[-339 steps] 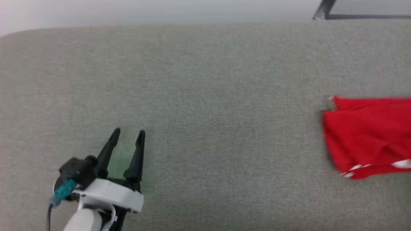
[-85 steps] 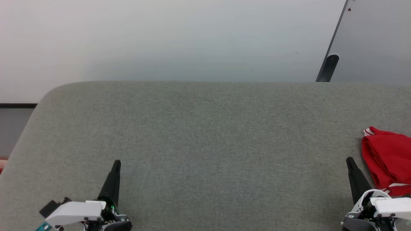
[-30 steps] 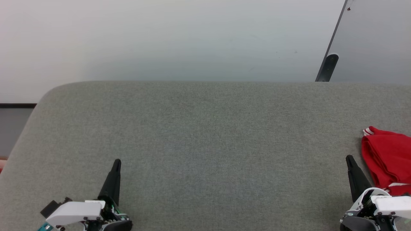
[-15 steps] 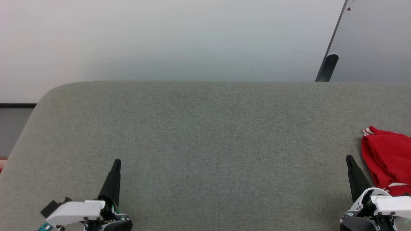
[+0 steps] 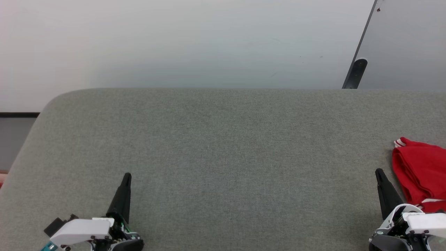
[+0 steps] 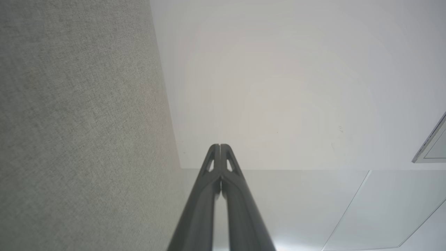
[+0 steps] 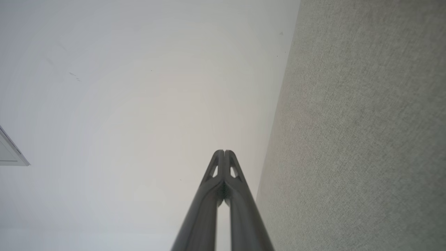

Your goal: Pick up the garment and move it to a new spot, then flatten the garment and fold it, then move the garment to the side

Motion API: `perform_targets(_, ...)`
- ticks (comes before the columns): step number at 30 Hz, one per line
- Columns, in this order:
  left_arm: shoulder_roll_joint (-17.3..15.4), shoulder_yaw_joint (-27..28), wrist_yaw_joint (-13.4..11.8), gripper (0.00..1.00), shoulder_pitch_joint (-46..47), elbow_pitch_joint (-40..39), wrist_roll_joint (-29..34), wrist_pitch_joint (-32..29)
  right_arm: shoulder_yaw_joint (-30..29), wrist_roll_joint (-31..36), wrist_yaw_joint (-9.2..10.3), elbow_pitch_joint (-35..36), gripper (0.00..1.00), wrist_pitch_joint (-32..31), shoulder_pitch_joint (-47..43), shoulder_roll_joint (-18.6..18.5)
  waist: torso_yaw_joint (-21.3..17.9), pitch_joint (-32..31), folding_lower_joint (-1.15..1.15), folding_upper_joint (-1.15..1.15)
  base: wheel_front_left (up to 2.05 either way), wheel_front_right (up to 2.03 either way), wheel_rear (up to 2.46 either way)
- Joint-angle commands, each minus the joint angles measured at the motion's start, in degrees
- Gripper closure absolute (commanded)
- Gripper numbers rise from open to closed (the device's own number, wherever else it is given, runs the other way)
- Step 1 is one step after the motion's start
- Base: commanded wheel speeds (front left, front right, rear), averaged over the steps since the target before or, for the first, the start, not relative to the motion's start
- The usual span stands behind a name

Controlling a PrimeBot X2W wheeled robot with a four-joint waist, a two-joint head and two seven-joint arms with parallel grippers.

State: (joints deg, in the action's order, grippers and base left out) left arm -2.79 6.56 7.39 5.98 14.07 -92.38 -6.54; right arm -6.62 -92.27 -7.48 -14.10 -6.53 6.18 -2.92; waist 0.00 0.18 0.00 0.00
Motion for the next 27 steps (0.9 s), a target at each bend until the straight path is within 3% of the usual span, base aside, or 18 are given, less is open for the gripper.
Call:
perform_targets(1,0.0,0.1,0.3,1.00,0.6,0.1,0.0,-0.2,0.2,-0.3,-0.02,0.0,1.00,0.1,0.1,0.2,0.0,0.0,0.00,0.00,0.00,0.00,0.00)
perform_targets(27,0.0,0.2,0.3,1.00,0.6,0.1,0.0,-0.2,0.2,-0.3,-0.02,0.0,1.00,0.2,0.1,0.2,0.0,0.0,0.00,0.00,0.00,0.00,0.00)
